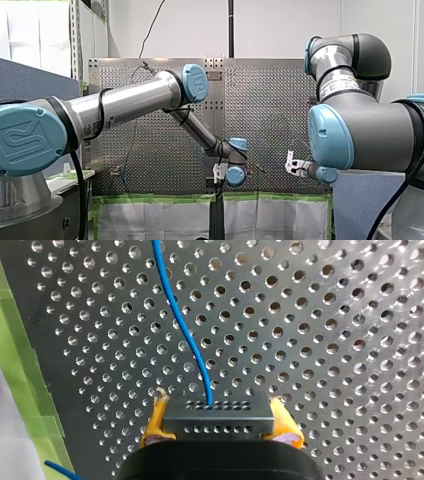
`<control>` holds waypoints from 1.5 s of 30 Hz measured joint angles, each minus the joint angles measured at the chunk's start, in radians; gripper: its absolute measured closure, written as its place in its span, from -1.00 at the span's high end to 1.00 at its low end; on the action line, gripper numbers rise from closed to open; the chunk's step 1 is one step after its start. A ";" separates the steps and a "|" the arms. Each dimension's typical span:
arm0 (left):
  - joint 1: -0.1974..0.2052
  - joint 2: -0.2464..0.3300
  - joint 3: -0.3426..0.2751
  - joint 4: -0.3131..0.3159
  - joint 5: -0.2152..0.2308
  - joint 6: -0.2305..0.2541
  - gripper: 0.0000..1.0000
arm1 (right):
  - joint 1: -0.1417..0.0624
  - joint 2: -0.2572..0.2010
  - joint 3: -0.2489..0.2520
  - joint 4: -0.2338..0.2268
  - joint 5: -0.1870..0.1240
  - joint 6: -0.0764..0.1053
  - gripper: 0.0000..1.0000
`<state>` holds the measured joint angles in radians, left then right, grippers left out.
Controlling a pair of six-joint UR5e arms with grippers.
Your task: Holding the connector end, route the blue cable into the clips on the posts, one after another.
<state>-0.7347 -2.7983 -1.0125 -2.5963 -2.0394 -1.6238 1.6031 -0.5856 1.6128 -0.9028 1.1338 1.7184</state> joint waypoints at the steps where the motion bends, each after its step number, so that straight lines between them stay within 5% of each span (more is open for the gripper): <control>1: 0.002 -0.001 0.005 -0.001 0.002 0.000 -0.96 | 0.000 0.002 -0.005 0.002 0.000 0.000 -1.00; 21: 0.049 -0.003 0.026 -0.024 0.026 -0.002 -0.96 | 0.007 0.009 -0.076 0.040 0.000 0.017 -1.00; 24: 0.048 -0.003 0.026 -0.029 0.028 -0.002 -0.76 | 0.009 0.009 -0.077 0.041 -0.001 0.017 -1.00; 26: 0.047 -0.003 0.026 -0.035 0.027 -0.002 -0.23 | 0.010 0.009 -0.077 0.041 -0.001 0.017 -1.00; 27: 0.046 -0.003 0.026 -0.039 0.025 -0.001 -0.23 | 0.011 0.009 -0.077 0.041 -0.001 0.017 -1.00; 29: 0.044 -0.003 0.026 -0.049 0.024 0.000 0.33 | 0.011 0.010 -0.078 0.042 -0.001 0.017 -1.00; 30: 0.043 -0.003 0.026 -0.054 0.025 0.001 0.33 | 0.011 0.010 -0.078 0.042 -0.001 0.017 -1.00; 35: 0.039 -0.003 0.026 -0.086 0.025 0.007 0.98 | 0.012 0.010 -0.078 0.042 -0.002 0.016 -1.00; 45: 0.021 0.008 0.027 -0.161 0.009 0.058 0.98 | 0.014 0.011 -0.078 0.042 -0.002 0.016 -1.00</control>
<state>-0.7140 -2.7908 -0.9860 -2.7574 -2.0307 -1.5659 1.6173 -0.5751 1.5347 -0.8606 1.1320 1.7342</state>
